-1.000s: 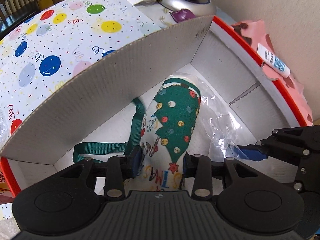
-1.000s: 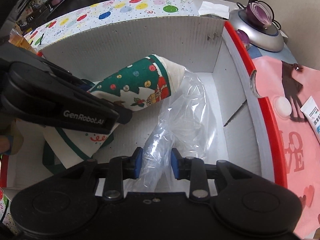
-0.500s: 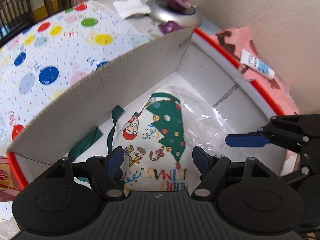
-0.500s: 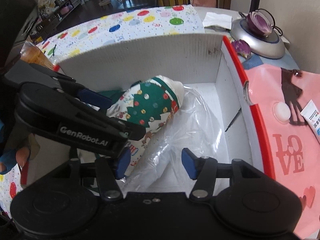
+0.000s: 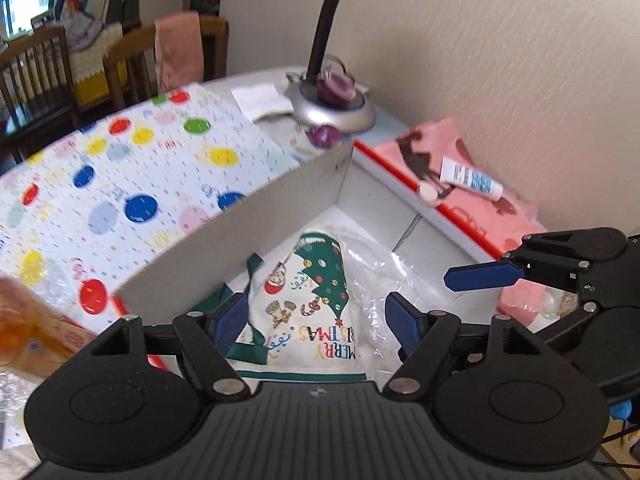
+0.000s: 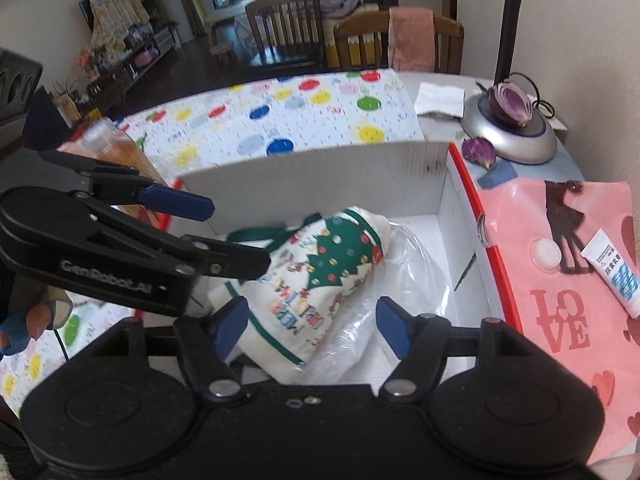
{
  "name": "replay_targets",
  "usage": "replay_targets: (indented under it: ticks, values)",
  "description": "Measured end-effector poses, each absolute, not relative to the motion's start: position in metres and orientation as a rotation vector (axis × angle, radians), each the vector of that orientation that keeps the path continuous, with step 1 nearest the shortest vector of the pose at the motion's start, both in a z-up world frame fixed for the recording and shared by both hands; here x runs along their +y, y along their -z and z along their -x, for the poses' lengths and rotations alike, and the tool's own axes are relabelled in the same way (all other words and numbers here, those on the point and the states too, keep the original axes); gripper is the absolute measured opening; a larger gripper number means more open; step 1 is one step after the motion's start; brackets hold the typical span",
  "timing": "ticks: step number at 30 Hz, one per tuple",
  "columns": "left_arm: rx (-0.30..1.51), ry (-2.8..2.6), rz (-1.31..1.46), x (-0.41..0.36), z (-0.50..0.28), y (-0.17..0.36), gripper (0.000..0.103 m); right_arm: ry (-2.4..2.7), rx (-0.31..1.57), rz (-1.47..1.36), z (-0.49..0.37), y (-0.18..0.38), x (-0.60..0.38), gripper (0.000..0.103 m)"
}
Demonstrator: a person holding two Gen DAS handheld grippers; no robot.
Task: Organize soft objects
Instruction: 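Withdraw both grippers from the box back over the table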
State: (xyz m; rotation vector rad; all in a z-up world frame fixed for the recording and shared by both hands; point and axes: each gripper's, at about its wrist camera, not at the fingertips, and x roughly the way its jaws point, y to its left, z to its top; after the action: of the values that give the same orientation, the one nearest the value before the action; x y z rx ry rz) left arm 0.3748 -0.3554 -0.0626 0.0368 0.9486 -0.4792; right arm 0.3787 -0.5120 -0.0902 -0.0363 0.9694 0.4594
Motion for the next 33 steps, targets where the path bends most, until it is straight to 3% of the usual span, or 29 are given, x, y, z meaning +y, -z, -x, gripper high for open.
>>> replay_targets:
  ticks: [16, 19, 27, 33]
  values:
    - [0.711, 0.441, -0.048, -0.263, -0.294, -0.003, 0.075, -0.438, 0.804, -0.026, -0.315, 0.040, -0.466, 0.089]
    - [0.667, 0.422, -0.044, -0.237, -0.274, -0.010, 0.084, -0.438, 0.771, -0.037, -0.303, 0.033, -0.450, 0.092]
    - [0.598, 0.368, -0.023, -0.167, -0.225, -0.022, 0.085, -0.478, 0.698, -0.075, -0.271, 0.018, -0.395, 0.100]
    - [0.568, 0.345, 0.040, -0.114, -0.199, -0.024, 0.094, -0.504, 0.660, -0.070, -0.254, 0.014, -0.347, 0.103]
